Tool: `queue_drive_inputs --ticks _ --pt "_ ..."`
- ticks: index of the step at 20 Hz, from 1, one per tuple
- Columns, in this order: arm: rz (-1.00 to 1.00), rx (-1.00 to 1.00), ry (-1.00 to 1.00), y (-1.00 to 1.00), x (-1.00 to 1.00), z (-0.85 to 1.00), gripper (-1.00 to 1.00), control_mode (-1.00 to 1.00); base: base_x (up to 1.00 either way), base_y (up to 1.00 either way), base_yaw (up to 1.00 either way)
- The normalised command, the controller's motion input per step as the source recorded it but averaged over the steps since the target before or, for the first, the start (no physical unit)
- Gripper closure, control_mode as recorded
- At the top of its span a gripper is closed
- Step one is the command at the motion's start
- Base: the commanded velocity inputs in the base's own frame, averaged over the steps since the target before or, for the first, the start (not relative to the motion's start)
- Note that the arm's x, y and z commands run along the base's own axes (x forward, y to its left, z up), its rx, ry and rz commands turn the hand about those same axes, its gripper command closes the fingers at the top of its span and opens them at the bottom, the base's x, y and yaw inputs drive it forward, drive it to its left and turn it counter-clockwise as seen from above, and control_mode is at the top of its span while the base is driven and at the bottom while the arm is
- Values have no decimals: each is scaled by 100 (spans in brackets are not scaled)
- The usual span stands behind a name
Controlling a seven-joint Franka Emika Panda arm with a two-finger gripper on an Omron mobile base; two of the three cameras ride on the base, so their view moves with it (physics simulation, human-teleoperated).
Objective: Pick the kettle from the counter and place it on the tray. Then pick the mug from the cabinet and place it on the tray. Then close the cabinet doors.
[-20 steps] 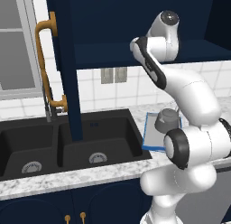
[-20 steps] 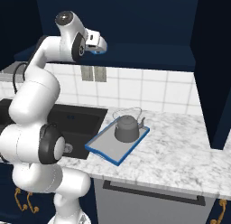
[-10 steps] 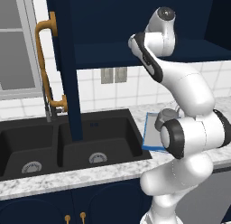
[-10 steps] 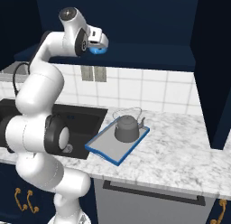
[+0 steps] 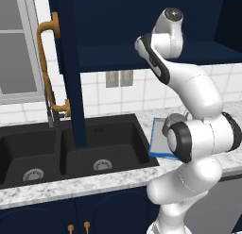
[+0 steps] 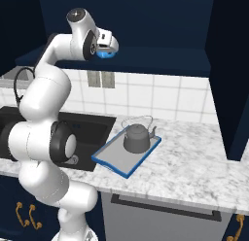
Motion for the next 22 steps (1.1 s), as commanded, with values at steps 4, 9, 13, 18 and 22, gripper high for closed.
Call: queue_drive_inputs --ticks 4,9,13,18,22 --pt "0 0 0 -8 2 -11 -100 -100 0 0 0" --pt "0 0 0 -3 0 -1 -100 -100 0 0 0" --pt "0 0 0 2 0 0 100 -100 0 0 0" --pt "0 0 0 3 0 0 100 -100 0 0 0" --pt "0 0 0 0 0 0 100 -100 0 0 0"
